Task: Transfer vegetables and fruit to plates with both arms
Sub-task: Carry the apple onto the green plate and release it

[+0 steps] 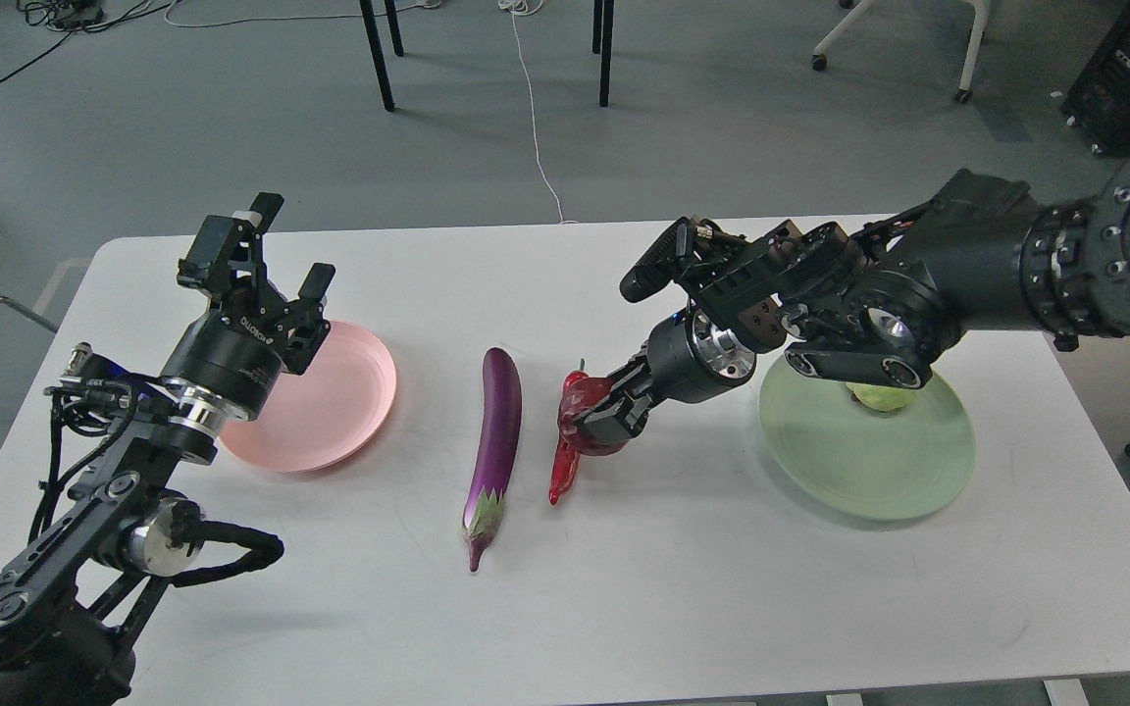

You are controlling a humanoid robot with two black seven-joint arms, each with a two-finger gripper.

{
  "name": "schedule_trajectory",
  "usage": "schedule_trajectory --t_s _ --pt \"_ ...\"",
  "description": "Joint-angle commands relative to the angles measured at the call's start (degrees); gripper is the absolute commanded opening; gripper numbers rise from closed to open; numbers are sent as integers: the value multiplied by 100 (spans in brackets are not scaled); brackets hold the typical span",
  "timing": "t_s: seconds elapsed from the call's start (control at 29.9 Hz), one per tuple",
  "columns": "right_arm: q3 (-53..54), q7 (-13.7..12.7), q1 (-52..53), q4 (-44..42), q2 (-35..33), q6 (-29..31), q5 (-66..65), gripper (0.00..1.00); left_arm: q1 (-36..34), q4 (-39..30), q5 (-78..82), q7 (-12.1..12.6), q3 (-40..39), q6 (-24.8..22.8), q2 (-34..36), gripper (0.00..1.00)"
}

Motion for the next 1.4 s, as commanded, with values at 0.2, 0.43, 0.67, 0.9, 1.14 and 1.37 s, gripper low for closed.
schedule_trajectory --t_s 0.2,0.43,0.67,0.9,1.14,1.37 --pt "-610 0 335 99 -684 7 -1262 51 0 -53 0 9 1 0 0 100" --pt "-866 0 203 99 -1590 7 -1702 52 0 -114 0 9 10 17 -9 100" --pt "-875 0 -148 275 -2074 7 -1711 52 0 -141 0 9 37 26 -18 100" --pt "-848 0 -324 468 -2400 7 -1702 75 0 -141 9 18 72 26 -44 100" --pt "-778 0 -377 626 -2619 -1 -1658 95 -9 -149 9 0 81 26 -9 100" --pt "634 0 -429 907 -3558 16 -1046 98 -88 -141 18 -298 28 17 -9 100"
